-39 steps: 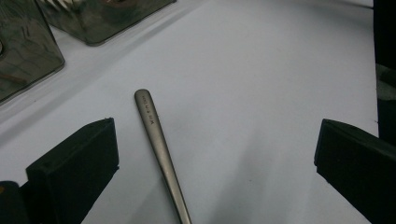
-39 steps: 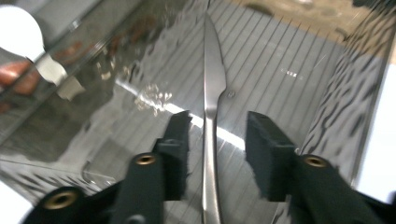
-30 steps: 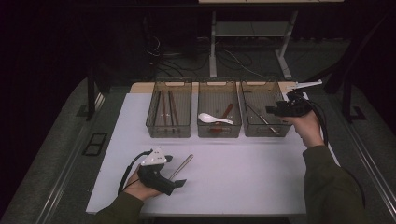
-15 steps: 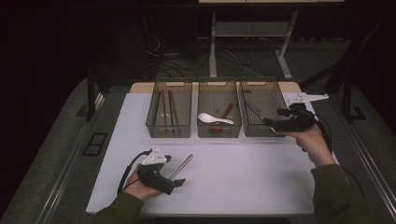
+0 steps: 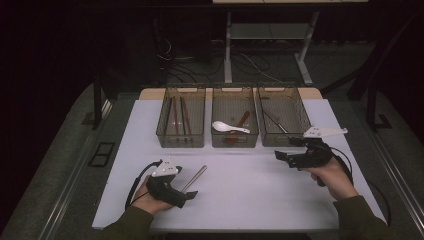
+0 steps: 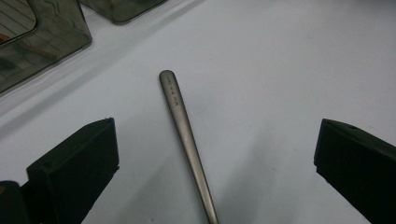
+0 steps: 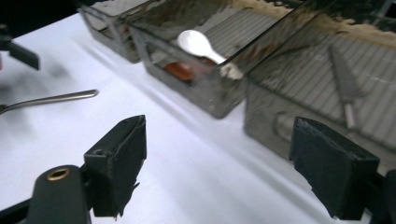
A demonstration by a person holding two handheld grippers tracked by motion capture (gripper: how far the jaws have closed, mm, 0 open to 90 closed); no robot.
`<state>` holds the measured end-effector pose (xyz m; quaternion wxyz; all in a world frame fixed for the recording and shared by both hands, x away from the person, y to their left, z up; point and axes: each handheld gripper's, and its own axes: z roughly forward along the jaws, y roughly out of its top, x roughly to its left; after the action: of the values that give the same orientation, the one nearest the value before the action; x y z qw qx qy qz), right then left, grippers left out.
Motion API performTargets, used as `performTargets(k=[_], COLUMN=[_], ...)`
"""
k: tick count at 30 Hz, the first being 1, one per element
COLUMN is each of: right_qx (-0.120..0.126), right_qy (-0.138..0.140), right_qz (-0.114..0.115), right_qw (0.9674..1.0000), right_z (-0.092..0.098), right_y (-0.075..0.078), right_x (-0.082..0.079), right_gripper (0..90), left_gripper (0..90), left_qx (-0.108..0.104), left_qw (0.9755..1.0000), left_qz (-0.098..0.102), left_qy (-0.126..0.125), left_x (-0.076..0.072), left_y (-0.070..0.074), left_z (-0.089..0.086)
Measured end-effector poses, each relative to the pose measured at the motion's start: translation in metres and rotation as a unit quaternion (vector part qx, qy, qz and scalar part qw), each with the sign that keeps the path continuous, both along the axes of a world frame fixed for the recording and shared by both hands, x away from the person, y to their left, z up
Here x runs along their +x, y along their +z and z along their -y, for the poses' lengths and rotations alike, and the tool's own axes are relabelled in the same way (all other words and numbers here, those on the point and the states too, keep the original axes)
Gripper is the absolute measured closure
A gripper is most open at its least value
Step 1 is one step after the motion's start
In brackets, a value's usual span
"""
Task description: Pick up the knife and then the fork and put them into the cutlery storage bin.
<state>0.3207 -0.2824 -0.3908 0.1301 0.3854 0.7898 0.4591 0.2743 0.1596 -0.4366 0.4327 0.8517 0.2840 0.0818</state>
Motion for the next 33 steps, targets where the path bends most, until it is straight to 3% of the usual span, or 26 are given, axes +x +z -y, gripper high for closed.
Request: performTargets(k=[5,8,14,19,26,30,33], right_qx=[-0.010,-0.002,-0.010,-0.011,-0.015,-0.013,-0.017], right_qy=[-0.006,0.006,0.012,0.014,0.014,0.016,0.019], right_qz=[0.013,0.008,0.003,-0.002,-0.003,-0.002,-0.004], right_qw=[0.9998,0.9999,0.9999,0.9998,0.9998,0.9998,0.9997], right_z=[-0.004,-0.003,-0.003,0.001,0.002,0.001,0.000], right_y=[-0.017,-0.026,-0.039,-0.046,-0.048,-0.048,-0.049], right_x=[-0.018,-0.028,-0.040,-0.050,-0.058,-0.057,-0.058], right_gripper=[18.0,18.0,18.0,18.0,18.0,18.0,18.0], left_gripper=[0.0,1.0,4.8,18.7,51.7,61.7,65.3], left_qx=[0.004,0.004,0.005,0.012,0.008,0.015,0.022], left_qw=[1.0000,1.0000,0.9999,0.9995,0.9989,0.9978,0.9974], left_qz=[0.001,0.001,0.003,-0.004,-0.026,-0.052,-0.058], left_qy=[0.003,0.005,0.013,0.028,0.038,0.040,0.036], left_x=[0.000,0.000,0.000,0.001,0.005,0.005,0.004], left_y=[0.000,0.000,0.001,0.002,0.003,-0.002,-0.002], left_z=[0.000,0.000,-0.001,-0.003,-0.002,-0.003,-0.003])
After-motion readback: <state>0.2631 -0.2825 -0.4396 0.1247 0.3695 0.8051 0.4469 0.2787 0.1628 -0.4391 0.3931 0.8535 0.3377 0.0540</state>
